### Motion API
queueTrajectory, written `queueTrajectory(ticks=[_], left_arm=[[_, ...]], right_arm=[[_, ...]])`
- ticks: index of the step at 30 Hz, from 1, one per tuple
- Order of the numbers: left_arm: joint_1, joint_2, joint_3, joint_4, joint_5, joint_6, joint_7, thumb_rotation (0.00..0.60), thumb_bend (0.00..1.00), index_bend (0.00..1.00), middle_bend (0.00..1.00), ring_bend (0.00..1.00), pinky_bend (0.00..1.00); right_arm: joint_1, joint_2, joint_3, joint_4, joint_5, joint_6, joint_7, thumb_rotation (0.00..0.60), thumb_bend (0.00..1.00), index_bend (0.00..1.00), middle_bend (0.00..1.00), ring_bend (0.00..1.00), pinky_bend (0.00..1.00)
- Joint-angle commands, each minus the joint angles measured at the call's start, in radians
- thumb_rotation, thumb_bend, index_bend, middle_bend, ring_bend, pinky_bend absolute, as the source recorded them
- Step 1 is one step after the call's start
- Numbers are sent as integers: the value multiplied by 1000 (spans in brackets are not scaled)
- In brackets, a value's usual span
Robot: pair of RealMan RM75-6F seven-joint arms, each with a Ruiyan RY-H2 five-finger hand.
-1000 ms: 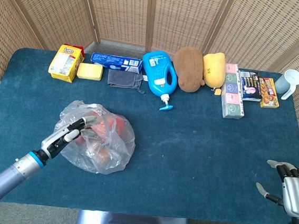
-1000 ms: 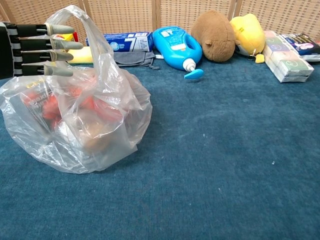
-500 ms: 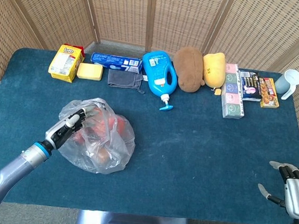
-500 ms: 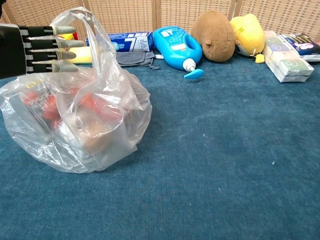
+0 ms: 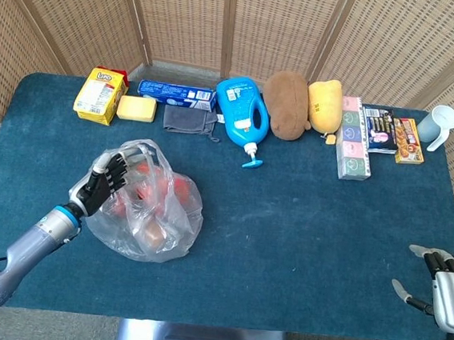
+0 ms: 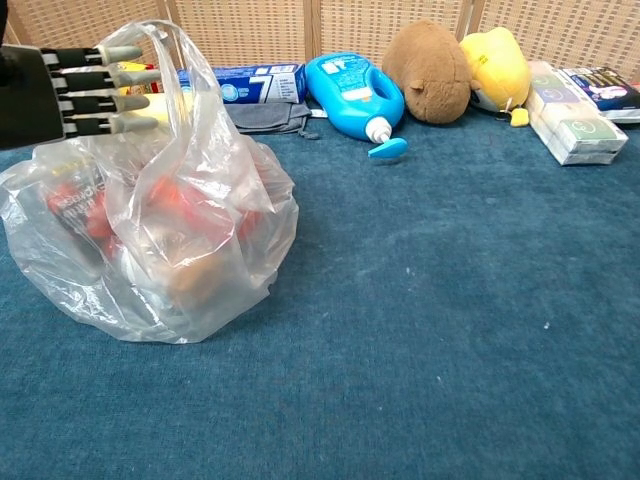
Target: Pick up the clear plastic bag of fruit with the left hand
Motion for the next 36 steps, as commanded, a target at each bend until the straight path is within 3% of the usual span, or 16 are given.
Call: queueTrajectory(ticks=[1,18,25,36], left_arm=[[-10,-15,-22,0,-19,-18,14,60,85,64,115,21,141],[-32,-80,-86,-25,-96,-59,111,64,85,52,115,18,140],[-21,-79,-101,-42,-195,-33,234,58,85,47,115,0,105],[-46,-120,-156,-5,-311,-91,309,63,86,48,114,0,102]], right_arm=[[-2,1,0,0,0,2,2,429,261,289,367,285,254],[-22,10,-1,15,4,23,35,433,262,292,367,284,252],[-29,9,1,29,7,29,55,433,263,294,367,285,252],[-33,5,3,38,5,33,65,435,263,295,367,285,252]])
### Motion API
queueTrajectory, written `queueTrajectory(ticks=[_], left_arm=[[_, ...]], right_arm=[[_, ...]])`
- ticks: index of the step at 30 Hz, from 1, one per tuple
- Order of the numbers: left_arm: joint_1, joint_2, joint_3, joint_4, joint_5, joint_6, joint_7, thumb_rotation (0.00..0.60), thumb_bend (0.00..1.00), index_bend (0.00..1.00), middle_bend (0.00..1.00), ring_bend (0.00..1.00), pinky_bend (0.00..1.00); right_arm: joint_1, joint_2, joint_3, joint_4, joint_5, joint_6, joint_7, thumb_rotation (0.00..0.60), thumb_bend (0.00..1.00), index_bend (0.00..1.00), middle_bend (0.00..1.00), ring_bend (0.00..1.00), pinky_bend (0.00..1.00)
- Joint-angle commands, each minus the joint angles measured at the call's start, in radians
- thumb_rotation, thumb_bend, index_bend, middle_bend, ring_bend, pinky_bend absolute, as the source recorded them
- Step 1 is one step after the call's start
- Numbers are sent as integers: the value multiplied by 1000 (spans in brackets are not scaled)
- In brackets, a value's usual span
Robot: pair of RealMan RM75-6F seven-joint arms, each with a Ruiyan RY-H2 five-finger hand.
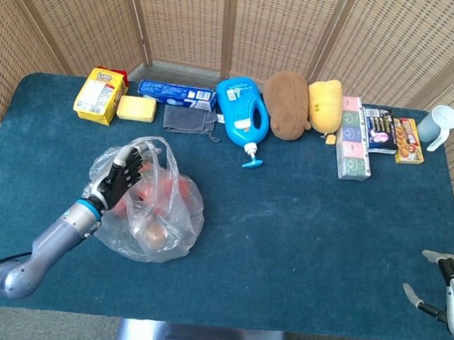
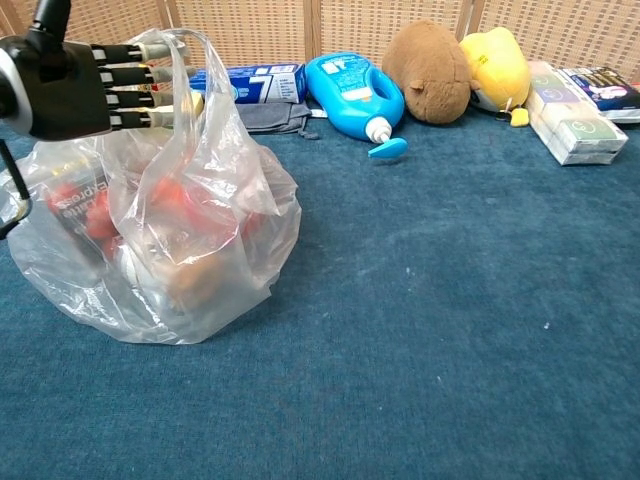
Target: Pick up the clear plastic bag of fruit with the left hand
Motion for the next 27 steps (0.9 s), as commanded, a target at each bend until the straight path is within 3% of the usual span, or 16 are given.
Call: queueTrajectory(ticks=[1,17,18,22,27], left_arm=[[-18,-23,-25,15,-36,-25,19,63,86,48,114,0,103],[-71,-123,-120,81,-275,-91,81,61,86,48,114,0,116],[-65,-125,-149,82,-317,-110,46,64,90,48,114,0,122],[-62,-121,-178,96,-349,-138,47,60,107,48,115,0,134],[-5,-120,-280,102,-354,-215,-34,60,121,49,115,16,213]], right_arm=[[-1,1,0,-1,-1,2,1,434,263,295,367,285,252],[-23,14,3,-6,3,28,11,431,265,298,367,285,248],[-24,13,4,-8,2,29,11,432,265,298,367,285,248],[-25,14,4,-10,0,31,10,433,264,300,367,285,245],[-25,14,6,-11,-1,31,10,433,265,301,367,285,245]])
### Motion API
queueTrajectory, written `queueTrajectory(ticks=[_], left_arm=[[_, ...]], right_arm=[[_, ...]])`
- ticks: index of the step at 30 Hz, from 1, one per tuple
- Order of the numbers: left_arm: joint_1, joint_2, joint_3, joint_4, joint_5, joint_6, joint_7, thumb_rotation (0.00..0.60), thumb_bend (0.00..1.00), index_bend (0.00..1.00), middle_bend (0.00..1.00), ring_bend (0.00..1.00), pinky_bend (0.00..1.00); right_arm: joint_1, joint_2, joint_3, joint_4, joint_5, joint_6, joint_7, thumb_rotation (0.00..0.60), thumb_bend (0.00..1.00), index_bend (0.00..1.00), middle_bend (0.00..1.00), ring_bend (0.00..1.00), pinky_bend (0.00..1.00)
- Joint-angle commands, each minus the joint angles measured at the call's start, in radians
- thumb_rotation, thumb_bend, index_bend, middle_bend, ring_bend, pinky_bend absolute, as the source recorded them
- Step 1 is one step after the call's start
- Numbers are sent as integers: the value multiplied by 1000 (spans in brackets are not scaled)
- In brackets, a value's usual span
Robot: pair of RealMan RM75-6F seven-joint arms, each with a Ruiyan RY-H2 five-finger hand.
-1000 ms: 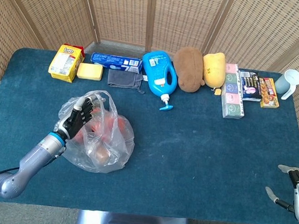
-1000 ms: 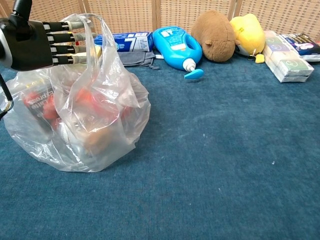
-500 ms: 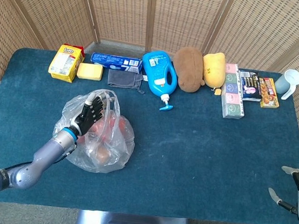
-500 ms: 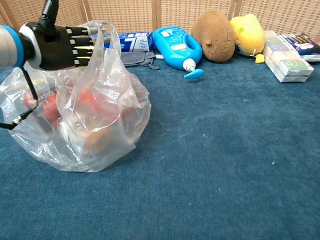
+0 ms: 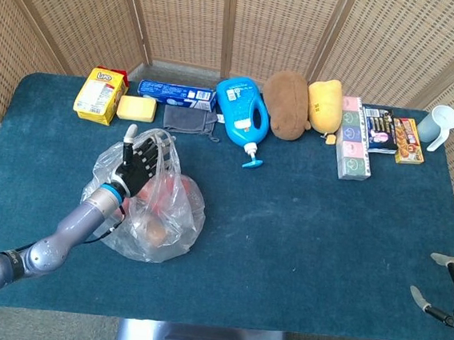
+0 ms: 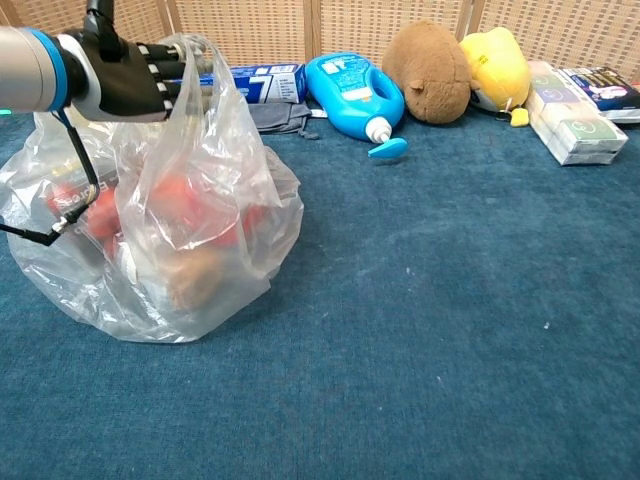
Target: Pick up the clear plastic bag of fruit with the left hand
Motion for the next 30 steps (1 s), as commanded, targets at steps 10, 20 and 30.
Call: queueTrajectory(ticks=[10,20,30], left_arm=[[185,-37,-246,6,87,-279,-150,67,150,70,131,182,357],[334,-126,-422,24,82,-557,-138,80,161,97,175,241,433],[399,-219,-538,87,-43,-754,-29,94,162,97,190,269,525]], right_arm=[[-2,3,4,-5,-4,7,2,432,265,301,368,285,245],[-5,5,4,-9,-12,16,4,433,265,301,370,285,245],[-7,8,5,-19,-17,21,0,433,265,301,373,286,243]])
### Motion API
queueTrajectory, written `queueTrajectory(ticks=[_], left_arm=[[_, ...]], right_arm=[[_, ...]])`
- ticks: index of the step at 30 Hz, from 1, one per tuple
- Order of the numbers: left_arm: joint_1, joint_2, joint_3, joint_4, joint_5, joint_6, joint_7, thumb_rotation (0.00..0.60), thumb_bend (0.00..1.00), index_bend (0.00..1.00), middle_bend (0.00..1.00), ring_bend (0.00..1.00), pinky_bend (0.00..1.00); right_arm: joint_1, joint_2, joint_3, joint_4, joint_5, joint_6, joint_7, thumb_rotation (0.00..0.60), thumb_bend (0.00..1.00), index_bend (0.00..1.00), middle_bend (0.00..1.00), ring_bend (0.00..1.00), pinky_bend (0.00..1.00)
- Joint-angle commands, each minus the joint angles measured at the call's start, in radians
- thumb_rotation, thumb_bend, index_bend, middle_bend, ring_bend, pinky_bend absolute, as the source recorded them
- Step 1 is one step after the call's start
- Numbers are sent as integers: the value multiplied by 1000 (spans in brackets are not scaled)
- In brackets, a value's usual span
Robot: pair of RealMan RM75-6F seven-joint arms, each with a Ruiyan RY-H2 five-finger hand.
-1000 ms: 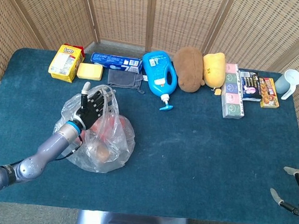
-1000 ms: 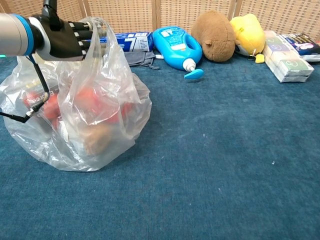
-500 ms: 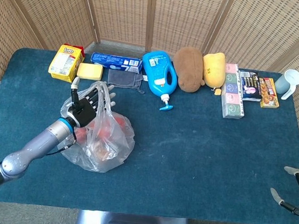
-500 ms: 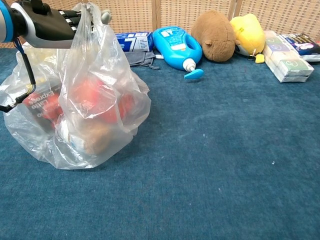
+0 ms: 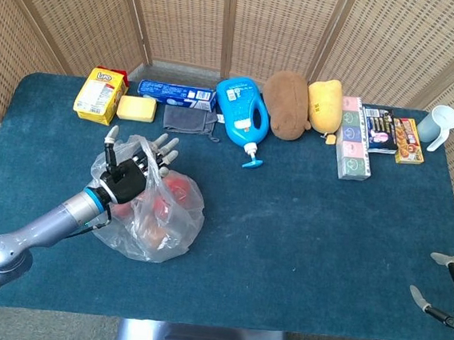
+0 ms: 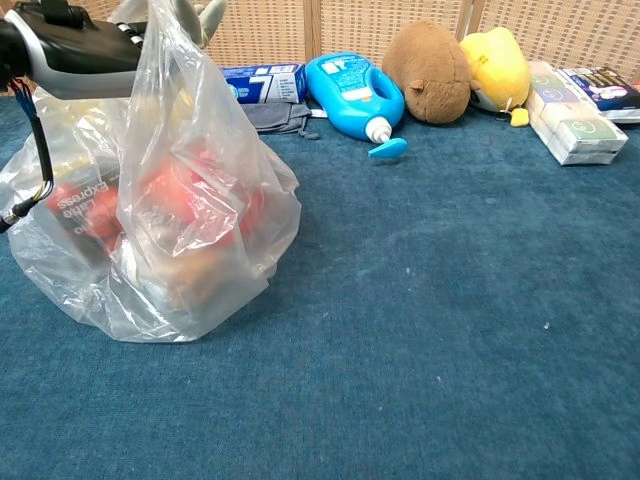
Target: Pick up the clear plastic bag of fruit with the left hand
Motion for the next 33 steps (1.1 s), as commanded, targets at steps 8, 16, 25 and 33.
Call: queueTrajectory(ticks=[8,16,25,33], left_arm=[[20,-59,-74,38,-94,-99,149,91,165,102,196,279,530],[60,-24,-80,-26,-128,-87,221,93,266,236,311,374,581],[49,50,-19,-101,-144,41,248,108,593,371,499,556,707],[30,91,8,-113,-150,64,274,334,778,479,605,673,774]], right_arm=[[-5,3,-1,-6,-5,8,-3,433,265,301,374,289,242],[-5,5,-2,-11,-10,11,-5,433,265,302,374,289,242],[-3,2,-3,-13,-13,7,-7,430,265,304,375,290,241],[-3,2,-1,-14,-13,7,-8,432,265,305,378,289,241]])
